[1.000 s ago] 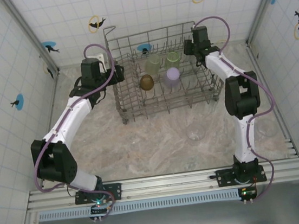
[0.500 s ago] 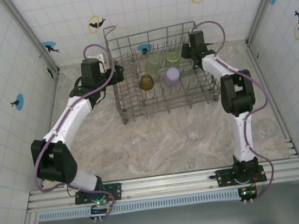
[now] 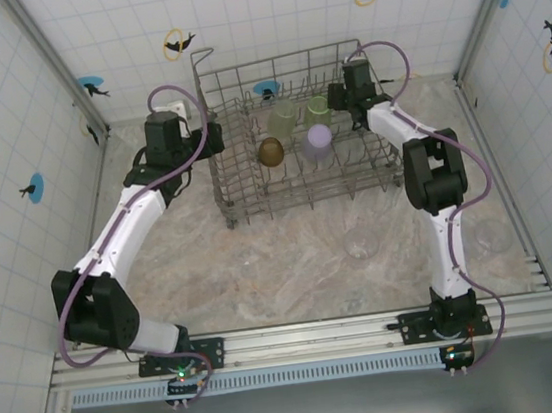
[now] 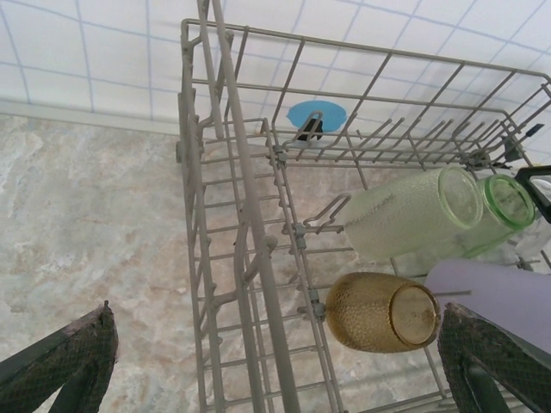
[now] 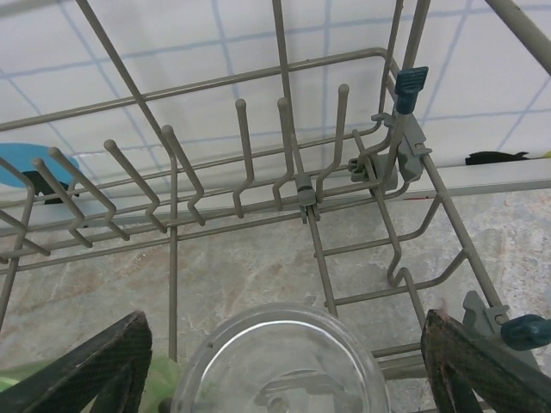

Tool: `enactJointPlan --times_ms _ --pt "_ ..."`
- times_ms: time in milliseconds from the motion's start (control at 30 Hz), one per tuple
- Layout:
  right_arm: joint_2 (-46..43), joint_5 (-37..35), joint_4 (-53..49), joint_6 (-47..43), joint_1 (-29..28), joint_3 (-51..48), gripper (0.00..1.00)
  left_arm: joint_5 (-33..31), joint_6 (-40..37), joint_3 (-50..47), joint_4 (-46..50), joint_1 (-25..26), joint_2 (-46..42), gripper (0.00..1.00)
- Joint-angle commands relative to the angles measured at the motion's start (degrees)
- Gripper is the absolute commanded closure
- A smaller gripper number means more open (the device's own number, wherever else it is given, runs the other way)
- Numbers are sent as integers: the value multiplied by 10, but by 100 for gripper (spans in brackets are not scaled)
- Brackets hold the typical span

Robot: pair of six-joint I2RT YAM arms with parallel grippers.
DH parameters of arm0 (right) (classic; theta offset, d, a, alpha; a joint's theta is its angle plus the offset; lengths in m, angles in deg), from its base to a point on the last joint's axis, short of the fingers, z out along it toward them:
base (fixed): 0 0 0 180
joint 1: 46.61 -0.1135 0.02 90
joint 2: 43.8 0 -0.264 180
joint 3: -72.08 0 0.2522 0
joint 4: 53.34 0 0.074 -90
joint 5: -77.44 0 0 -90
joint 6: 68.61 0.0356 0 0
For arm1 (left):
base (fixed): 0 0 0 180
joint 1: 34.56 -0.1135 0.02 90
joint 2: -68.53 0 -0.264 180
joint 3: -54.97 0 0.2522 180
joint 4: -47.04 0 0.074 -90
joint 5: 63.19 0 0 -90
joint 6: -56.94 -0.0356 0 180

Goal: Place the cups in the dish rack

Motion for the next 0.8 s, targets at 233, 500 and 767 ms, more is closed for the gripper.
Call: enactJointPlan --times_ms 233,500,767 --pt "-52 7 -23 29 -5 28 6 -36 -5 -26 10 -4 -36 2" --pt "-114 -16 -82 35 -4 24 0 -60 4 -36 31 -5 -57 2" --pt "-225 -8 -103 50 -11 -58 0 -85 11 -36 61 -8 -66 2"
